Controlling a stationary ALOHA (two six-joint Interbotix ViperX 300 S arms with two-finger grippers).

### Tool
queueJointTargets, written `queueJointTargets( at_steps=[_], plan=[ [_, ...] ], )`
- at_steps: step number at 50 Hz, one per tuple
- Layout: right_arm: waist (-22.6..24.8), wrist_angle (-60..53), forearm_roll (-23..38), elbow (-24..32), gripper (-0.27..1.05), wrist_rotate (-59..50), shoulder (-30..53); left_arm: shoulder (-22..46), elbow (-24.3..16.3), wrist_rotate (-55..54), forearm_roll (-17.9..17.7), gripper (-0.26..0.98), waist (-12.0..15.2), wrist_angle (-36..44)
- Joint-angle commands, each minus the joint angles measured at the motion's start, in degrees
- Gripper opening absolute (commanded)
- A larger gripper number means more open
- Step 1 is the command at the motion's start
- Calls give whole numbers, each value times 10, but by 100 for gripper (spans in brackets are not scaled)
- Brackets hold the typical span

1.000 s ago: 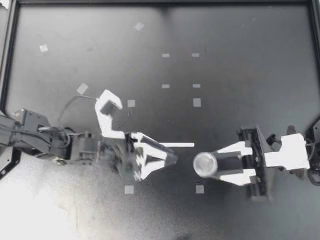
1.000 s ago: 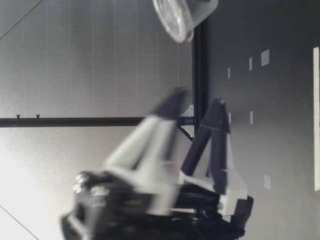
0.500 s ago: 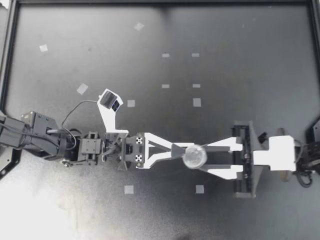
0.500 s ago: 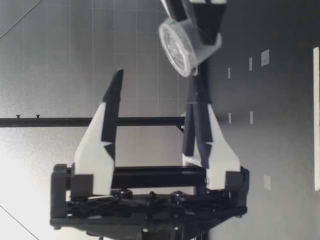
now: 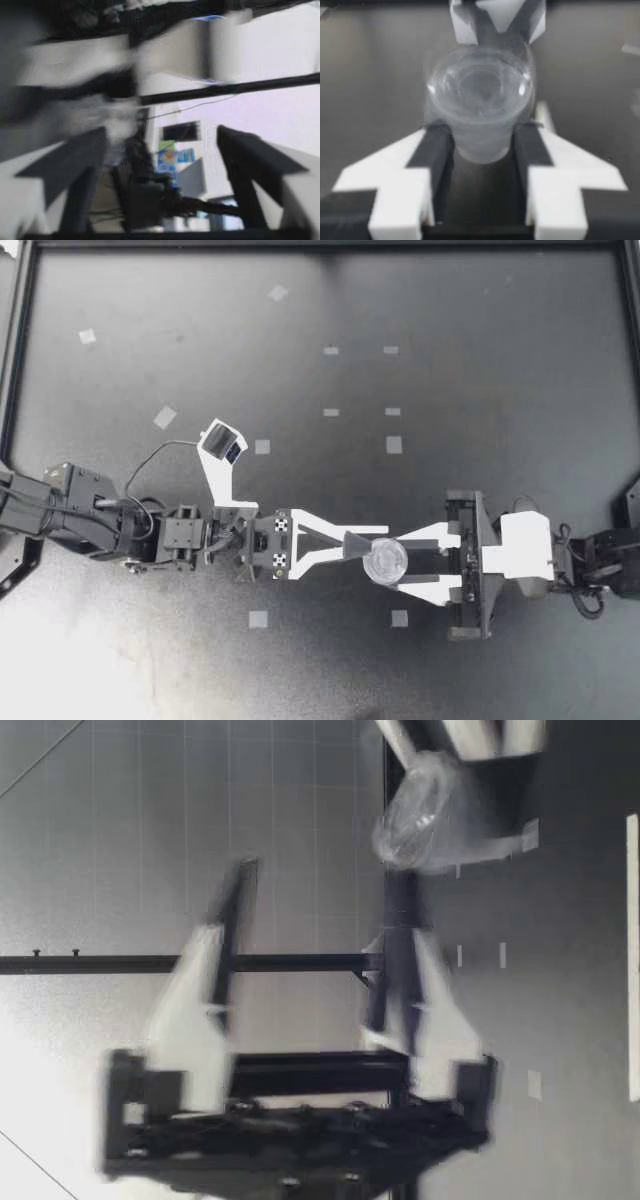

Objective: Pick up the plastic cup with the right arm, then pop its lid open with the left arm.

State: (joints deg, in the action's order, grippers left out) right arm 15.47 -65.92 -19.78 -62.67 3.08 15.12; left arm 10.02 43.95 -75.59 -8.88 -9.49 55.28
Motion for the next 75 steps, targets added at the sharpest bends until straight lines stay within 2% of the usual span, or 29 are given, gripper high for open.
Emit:
queueJointTargets(
  at_steps=[1, 13, 26, 32, 40, 53, 75],
  plan=[
    [0, 2, 0, 1, 34, -18, -2, -16, -6, 5, 2, 80, 1, 7],
    [22, 5, 2, -14, 34, -34, -39, -17, -3, 100, 2, 80, 7, 14],
    [23, -17, 0, -33, 34, -34, -135, -35, 15, 400, 1, 80, 8, -4],
    [22, -29, 0, -33, 34, -36, -172, -59, 41, 588, 2, 80, 8, -24],
    [23, -30, 2, -33, 34, -35, -191, -90, 71, 726, 1, 79, -2, -30],
    [23, -25, 0, -26, 34, -34, -184, -100, 101, 747, 2, 75, -4, -33],
    [23, 26, 2, -16, 34, -30, -183, -100, 85, 755, 2, 75, -4, -87]
  ],
)
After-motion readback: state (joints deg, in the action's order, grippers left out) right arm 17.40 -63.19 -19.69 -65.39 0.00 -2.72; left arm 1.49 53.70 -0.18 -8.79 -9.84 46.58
